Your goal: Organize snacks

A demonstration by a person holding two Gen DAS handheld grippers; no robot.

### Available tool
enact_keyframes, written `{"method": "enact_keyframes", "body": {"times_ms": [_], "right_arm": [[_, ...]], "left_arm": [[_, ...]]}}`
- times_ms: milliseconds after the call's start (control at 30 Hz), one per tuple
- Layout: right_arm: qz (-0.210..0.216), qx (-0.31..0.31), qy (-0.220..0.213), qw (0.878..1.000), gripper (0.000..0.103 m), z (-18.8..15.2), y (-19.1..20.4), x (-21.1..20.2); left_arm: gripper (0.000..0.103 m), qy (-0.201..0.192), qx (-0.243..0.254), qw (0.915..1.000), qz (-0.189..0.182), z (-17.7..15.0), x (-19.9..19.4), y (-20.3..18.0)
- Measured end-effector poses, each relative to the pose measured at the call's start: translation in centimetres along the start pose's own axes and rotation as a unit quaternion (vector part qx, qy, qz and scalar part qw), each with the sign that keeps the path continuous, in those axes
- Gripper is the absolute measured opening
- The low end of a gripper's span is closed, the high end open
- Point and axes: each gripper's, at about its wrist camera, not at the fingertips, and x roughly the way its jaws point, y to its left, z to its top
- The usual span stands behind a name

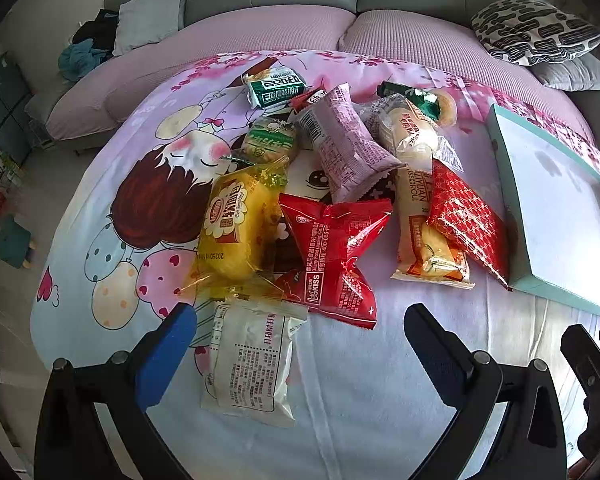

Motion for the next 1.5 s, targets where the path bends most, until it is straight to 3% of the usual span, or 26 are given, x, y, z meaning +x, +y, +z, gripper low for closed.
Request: {"method": "enact_keyframes", "body": {"times_ms": [500, 900, 1200, 1233, 1333, 1500], "right_arm": [[-0.003, -0.001, 0.001, 1.0, 0.103, -0.2, 0.2, -0.2], [0.02, -0.015, 0.02, 0.999, 0.103, -0.6, 1.7, 0.5], [0.05, -0.041, 0.034, 0.997, 0.103, -1.4, 4.1, 1.6], [0.055, -0.041, 0.034, 0.997, 0.103, -1.5, 4.2, 1.6], [0.054, -0.045, 0.035, 0.997, 0.103, -1.6, 4.5, 1.9], [0.051, -0.042, 0.037, 0.997, 0.103, -1.6, 4.4, 2.1]], "left_arm": [[0.103, 0.0, -0.007, 1.0, -0.003, -0.3, 0.0, 0.3], [0.103, -0.005, -0.095, 0.9954, -0.001, -0.6, -0.2, 5.8], [0.103, 0.057, -0.08, 0.995, -0.018, -2.3, 2.8, 6.0], [0.1, 0.063, -0.082, 0.9944, -0.021, -2.5, 3.2, 6.0], [0.062, 0.071, -0.089, 0.9927, -0.04, -2.5, 3.7, 6.2], [0.054, 0.071, -0.083, 0.9931, -0.042, -2.6, 3.9, 5.8]]}}
